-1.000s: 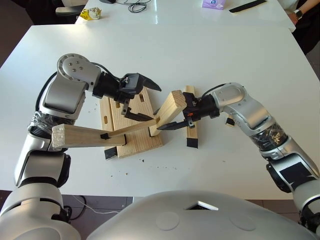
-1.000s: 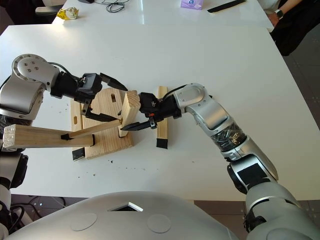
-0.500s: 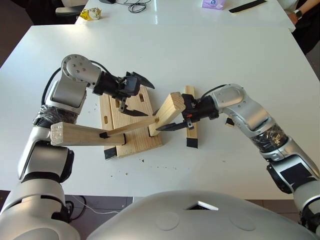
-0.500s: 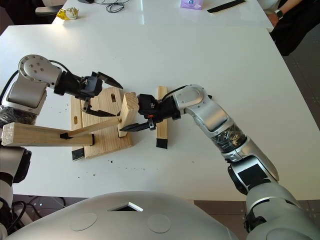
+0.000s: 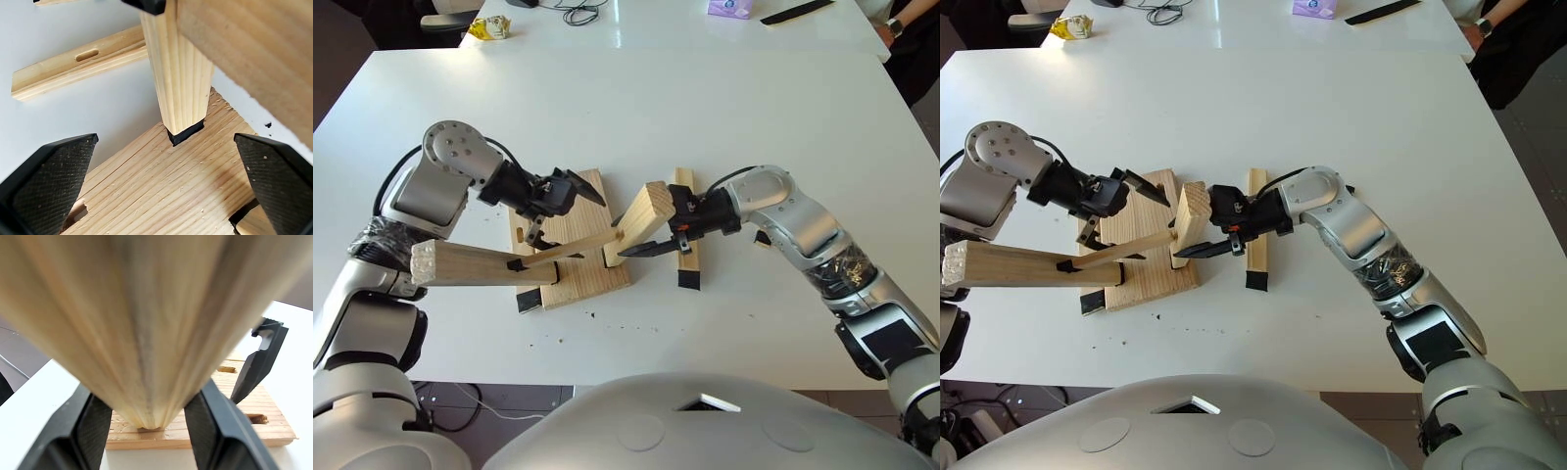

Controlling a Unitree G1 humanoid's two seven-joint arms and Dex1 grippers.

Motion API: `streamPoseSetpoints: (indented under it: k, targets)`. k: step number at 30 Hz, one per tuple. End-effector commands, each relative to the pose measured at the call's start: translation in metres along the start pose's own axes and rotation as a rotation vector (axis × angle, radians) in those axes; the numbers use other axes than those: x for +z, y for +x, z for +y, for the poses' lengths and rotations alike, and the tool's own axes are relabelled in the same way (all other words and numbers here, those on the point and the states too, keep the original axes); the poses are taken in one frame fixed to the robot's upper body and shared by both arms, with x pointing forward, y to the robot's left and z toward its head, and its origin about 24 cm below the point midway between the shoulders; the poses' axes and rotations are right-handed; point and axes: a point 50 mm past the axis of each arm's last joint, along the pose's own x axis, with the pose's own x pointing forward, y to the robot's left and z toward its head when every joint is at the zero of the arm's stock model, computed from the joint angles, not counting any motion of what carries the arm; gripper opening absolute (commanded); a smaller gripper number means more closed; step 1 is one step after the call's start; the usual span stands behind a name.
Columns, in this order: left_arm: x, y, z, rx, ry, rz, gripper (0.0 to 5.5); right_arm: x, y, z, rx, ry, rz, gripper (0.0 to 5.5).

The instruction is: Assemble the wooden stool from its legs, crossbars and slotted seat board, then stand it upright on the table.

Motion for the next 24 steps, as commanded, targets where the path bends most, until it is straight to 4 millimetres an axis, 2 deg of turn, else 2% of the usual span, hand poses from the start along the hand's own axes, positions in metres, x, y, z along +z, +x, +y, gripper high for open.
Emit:
streamPoseSetpoints:
  k: [1, 9, 24]
  targets:
    - [0.01, 0.0, 0.0, -0.014, 0.001, -0.039, 5.17, -0.06, 0.009, 0.026, 0.056, 0.224, 0.233, 2.04]
    - [0.018, -0.001, 0.002, -0.005, -0.007, -0.075, 5.17, -0.063, 0.015, 0.024, 0.063, 0.224, 0.239, 2.04]
    - [0.008, 0.0, 0.009, 0.061, 0.014, -0.024, 5.17, -0.055, 0.02, 0.025, 0.09, 0.199, 0.222, 2.04]
